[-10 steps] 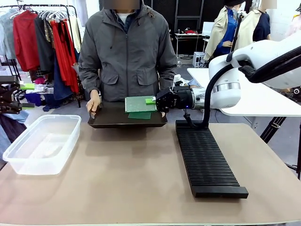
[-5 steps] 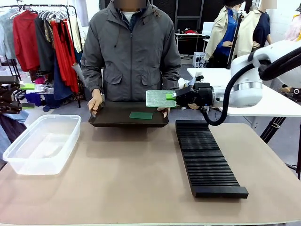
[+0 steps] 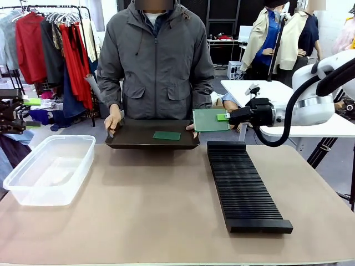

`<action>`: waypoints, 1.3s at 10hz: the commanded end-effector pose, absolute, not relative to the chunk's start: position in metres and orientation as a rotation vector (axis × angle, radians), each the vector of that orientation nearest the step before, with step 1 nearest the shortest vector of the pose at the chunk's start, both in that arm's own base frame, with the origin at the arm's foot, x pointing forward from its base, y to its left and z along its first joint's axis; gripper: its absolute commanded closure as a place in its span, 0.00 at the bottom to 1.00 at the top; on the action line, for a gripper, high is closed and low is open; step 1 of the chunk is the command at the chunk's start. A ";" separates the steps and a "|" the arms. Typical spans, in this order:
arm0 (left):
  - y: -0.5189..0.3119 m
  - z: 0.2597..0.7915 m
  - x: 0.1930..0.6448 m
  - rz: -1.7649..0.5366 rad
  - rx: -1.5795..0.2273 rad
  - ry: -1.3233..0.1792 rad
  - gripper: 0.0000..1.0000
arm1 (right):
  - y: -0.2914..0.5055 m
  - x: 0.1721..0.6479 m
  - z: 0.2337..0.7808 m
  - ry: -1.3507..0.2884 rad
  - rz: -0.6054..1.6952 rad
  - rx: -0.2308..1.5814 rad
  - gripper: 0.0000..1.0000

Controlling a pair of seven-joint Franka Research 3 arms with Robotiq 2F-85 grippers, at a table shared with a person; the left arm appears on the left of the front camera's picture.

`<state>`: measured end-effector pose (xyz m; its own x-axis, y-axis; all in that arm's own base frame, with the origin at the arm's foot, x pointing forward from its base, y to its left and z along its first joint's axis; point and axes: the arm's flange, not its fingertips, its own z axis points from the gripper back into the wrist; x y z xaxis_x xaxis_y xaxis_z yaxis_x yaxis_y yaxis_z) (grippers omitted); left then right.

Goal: Sort PCBs into racks and boxes based on the side picked up.
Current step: If the short side of the Blank PCB is picked up, insert it into the PCB Rack ; if the long side is picked up, place it in the Organizing box.

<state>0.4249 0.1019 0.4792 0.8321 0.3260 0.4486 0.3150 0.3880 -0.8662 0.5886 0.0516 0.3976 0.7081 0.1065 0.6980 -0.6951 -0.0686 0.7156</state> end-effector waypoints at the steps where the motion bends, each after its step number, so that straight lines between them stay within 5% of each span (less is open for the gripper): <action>1: 0.103 0.481 0.425 0.006 -1.194 -0.618 0.00 | 0.031 0.604 0.390 -0.539 0.806 1.484 1.00; 13: 0.103 0.481 0.425 0.006 -1.194 -0.618 0.00 | -0.047 0.651 0.299 -0.964 1.043 1.322 1.00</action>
<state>0.4249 0.1020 0.4792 0.8321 0.3261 0.4487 0.3150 0.3881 -0.8661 0.6425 -0.0425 0.3034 0.3073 0.0667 0.9493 -0.9507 -0.0229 0.3094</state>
